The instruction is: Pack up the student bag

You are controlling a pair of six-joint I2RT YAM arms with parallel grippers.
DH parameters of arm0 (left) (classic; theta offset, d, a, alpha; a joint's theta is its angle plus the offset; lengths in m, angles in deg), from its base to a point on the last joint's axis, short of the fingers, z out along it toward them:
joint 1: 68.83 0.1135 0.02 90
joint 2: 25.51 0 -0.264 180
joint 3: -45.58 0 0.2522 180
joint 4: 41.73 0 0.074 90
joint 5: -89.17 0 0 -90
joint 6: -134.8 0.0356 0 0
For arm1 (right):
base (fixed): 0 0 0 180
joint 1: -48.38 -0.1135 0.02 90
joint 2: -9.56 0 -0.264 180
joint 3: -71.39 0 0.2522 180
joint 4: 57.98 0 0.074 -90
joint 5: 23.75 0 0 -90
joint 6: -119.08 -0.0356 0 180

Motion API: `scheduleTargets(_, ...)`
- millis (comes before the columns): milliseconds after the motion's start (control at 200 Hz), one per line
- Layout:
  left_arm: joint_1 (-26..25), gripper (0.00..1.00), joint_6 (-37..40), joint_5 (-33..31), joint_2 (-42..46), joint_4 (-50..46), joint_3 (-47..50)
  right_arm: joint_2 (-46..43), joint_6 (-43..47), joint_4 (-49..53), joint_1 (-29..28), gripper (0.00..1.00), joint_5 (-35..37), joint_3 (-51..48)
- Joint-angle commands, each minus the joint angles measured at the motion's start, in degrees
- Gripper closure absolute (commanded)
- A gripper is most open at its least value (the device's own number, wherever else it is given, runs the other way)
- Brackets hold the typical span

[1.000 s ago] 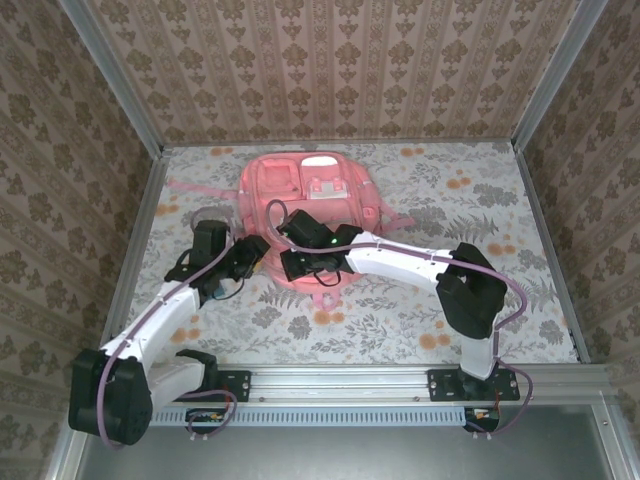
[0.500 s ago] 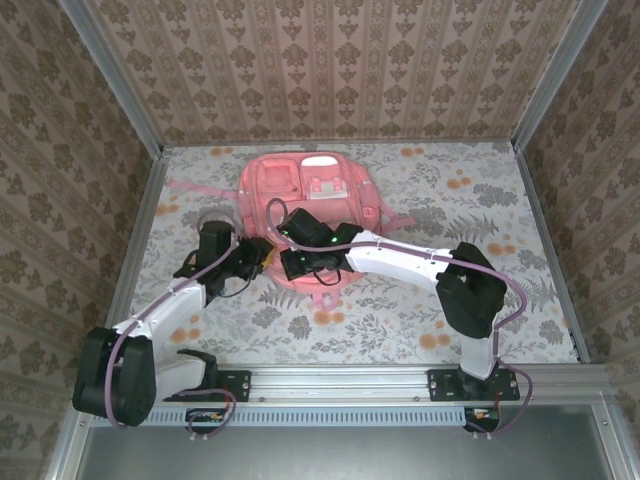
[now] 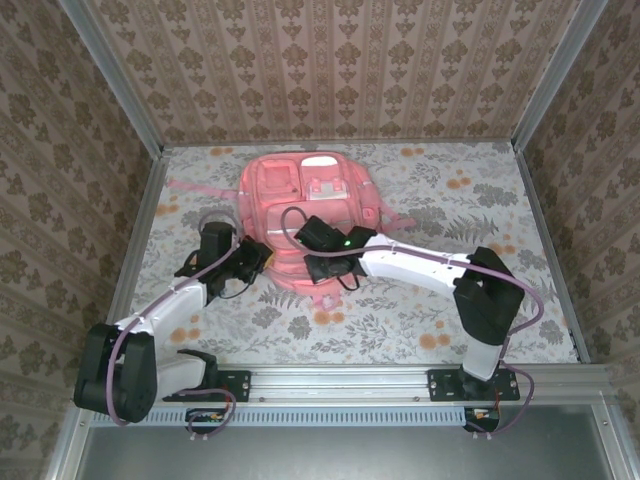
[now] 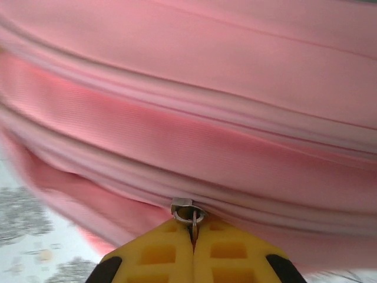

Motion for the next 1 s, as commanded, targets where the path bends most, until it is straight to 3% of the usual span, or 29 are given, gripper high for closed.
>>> scheduleTargets(0,1.8,1.0,3.5,-2.2,1.3,-2.2,-1.9,-4.2,-1.2,6.1,3.6,1.0,8.6,-1.9)
scheduleTargets(250,1.7,1.0,6.9,0.3,-0.2,-2.6,-5.5,-10.8,-5.0,7.1,6.7,1.0,8.7,-5.4)
scheduleTargets(375,1.7,1.0,11.0,2.1,-2.2,-5.4,-9.5,-16.6,-3.1,6.3,5.1,1.0,4.2,-10.3)
scheduleTargets(575,1.7,1.0,18.6,3.2,-7.8,-10.5,-17.1,-20.7,-2.3,-1.3,3.1,1.0,-9.0,-16.5)
scheduleTargets(800,2.7,0.67,21.4,-3.1,-7.8,-17.9,-20.2,-13.0,-4.4,-10.0,1.2,1.0,-12.0,-12.5)
scheduleTargets(995,3.7,0.52,19.5,-1.1,-4.3,-21.2,-17.6,-6.9,-4.8,-14.1,0.9,1.0,-13.9,-7.6)
